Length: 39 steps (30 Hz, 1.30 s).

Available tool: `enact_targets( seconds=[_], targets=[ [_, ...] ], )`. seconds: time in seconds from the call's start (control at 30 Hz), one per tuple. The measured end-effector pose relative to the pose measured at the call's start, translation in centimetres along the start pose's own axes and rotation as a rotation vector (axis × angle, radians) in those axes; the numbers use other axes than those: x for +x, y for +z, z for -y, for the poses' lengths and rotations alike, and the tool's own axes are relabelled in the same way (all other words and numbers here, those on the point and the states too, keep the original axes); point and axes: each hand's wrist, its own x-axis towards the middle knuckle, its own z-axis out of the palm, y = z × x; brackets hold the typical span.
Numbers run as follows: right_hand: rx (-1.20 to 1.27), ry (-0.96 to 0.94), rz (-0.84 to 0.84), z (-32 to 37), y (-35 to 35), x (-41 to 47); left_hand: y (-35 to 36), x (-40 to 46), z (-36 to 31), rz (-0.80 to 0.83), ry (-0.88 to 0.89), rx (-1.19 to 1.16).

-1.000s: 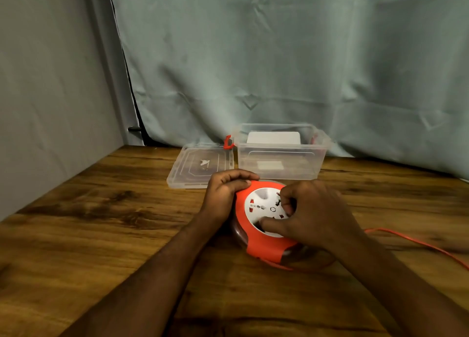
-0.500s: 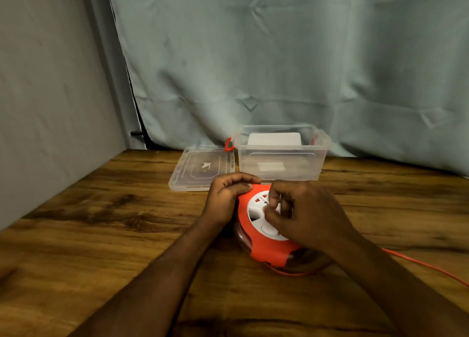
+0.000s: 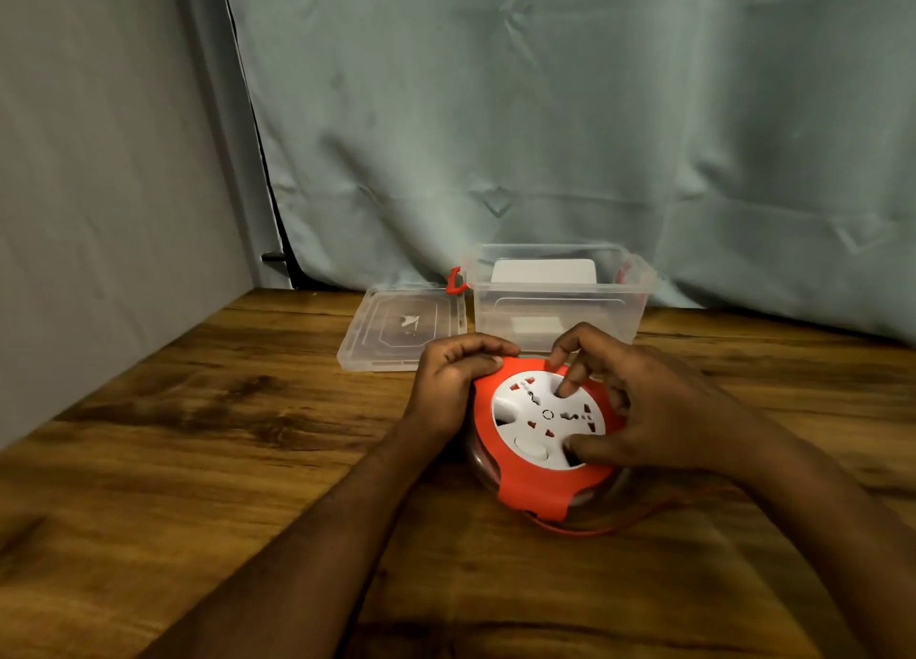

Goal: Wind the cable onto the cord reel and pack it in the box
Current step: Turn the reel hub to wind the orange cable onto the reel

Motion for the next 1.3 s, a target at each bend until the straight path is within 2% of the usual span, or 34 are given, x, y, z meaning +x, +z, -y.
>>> enact_targets(
  seconds=[0.23,0.4,0.5,0.67,0.8,1.07,1.3],
  targets=[
    [-0.155,0.006,-0.144,0.7,1.4,0.2,-0.3,0.0,0.2,-0.08,0.014,0.008],
    [-0.163,0.005,-0.237,0.5,2.2,0.5,0.0,-0.3,-0.1,-0.148,0.037,0.035],
    [-0.138,0.001,-0.228,0.4,2.0,0.6,-0.1,-0.1,0.0,-0.133,0.036,0.072],
    [-0.117,0.002,-0.175,0.6,1.4,0.4,-0.4,0.4,-0.2,-0.135,-0.089,-0.01],
    [-0.166,0.08,-0.199,1.0,1.7,0.4,0.0,-0.1,0.1,-0.118,-0.02,0.144],
    [-0.211,0.287,-0.231,2.4,3.1,1.0,0.3,-0.5,0.5,-0.187,0.056,0.214],
    [-0.143,0.256,-0.307,2.3,4.4,1.4,0.8,-0.7,0.2,-0.153,0.049,0.212]
  ],
)
